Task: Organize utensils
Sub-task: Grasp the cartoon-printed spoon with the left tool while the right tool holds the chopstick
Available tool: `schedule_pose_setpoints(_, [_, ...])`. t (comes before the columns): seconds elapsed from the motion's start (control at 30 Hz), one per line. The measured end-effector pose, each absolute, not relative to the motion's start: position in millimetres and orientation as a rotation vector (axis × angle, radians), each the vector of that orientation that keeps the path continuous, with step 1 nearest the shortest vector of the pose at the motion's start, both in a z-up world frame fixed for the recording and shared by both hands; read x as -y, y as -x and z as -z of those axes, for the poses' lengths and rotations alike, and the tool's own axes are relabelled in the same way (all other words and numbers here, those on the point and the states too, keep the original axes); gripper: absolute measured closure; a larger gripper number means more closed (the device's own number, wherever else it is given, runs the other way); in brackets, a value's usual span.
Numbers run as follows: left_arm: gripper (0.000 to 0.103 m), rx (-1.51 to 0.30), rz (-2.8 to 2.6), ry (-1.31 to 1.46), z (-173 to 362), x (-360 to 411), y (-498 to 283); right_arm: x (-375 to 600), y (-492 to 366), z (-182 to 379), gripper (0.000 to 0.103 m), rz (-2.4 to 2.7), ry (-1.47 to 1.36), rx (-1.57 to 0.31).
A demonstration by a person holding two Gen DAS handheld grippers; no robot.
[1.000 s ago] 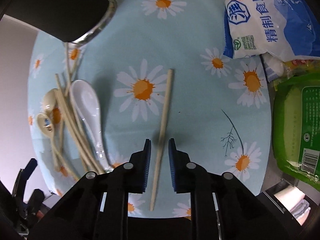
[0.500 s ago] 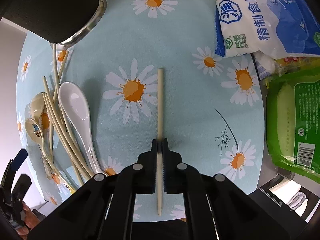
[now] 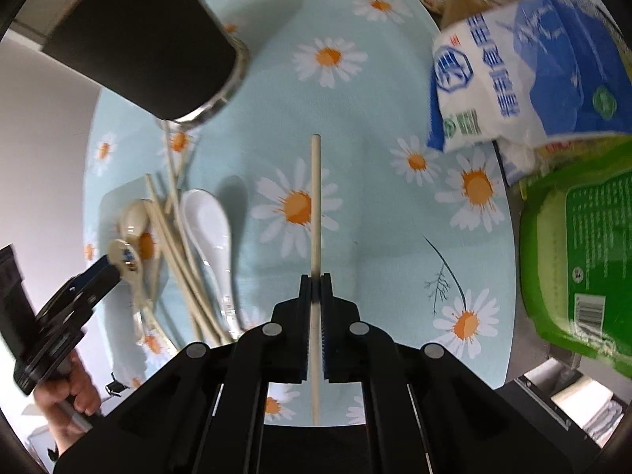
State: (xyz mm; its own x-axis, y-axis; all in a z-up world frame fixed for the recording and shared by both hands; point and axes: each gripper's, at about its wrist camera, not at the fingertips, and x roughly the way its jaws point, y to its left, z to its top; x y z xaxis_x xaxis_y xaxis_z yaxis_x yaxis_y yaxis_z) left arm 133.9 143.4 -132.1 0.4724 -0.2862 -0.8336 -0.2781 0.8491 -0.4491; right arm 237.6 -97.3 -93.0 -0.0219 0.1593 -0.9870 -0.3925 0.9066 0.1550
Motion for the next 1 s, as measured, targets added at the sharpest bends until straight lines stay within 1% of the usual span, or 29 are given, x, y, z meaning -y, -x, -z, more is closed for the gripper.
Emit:
schedule_pose_setpoints(0.03, [0.073, -1.097, 0.008, 0.593, 132.9, -143.7, -134.8, 100.5, -238.8, 88.9, 0.098, -0.451, 0.189, -1.528])
schedule_pose_setpoints(0.07, [0.075, -1.098, 0.005, 0.591, 133.5, -143.3, -135.4, 100.1, -240.8, 87.4, 0.098, -0.464, 0.186, -1.524])
schedule_pose_setpoints(0.13, [0.084, -1.106, 0.002, 0.58, 135.0, -141.5, -137.7, 98.9, -243.4, 85.7, 0.098, -0.477, 0.18, -1.517])
schedule_pose_setpoints(0.17, [0.085, -1.111, 0.001, 0.576, 135.9, -140.7, -138.8, 100.0, -244.9, 84.5, 0.098, -0.484, 0.179, -1.517])
schedule_pose_setpoints(0.23, [0.092, -1.114, -0.004, 0.566, 136.4, -138.8, -140.7, 110.8, -251.5, 79.7, 0.098, -0.5, 0.18, -1.515])
schedule_pose_setpoints(0.3, [0.094, -1.118, -0.024, 0.557, 136.2, -138.3, -141.8, 113.8, -252.6, 79.0, 0.098, -0.511, 0.179, -1.516])
schedule_pose_setpoints(0.33, [0.099, -1.114, -0.017, 0.562, 135.3, -137.8, -142.2, 114.7, -254.4, 79.7, 0.098, -0.517, 0.175, -1.52])
schedule_pose_setpoints(0.7, [0.1, -1.096, -0.037, 0.504, 120.2, -122.2, -144.2, 113.4, -256.3, 82.9, 0.098, -0.595, 0.173, -1.523])
schedule_pose_setpoints(1.0, [0.1, -1.048, -0.027, 0.441, 87.3, -108.9, -141.6, 99.0, -252.4, 62.3, 0.098, -0.745, 0.156, -1.46])
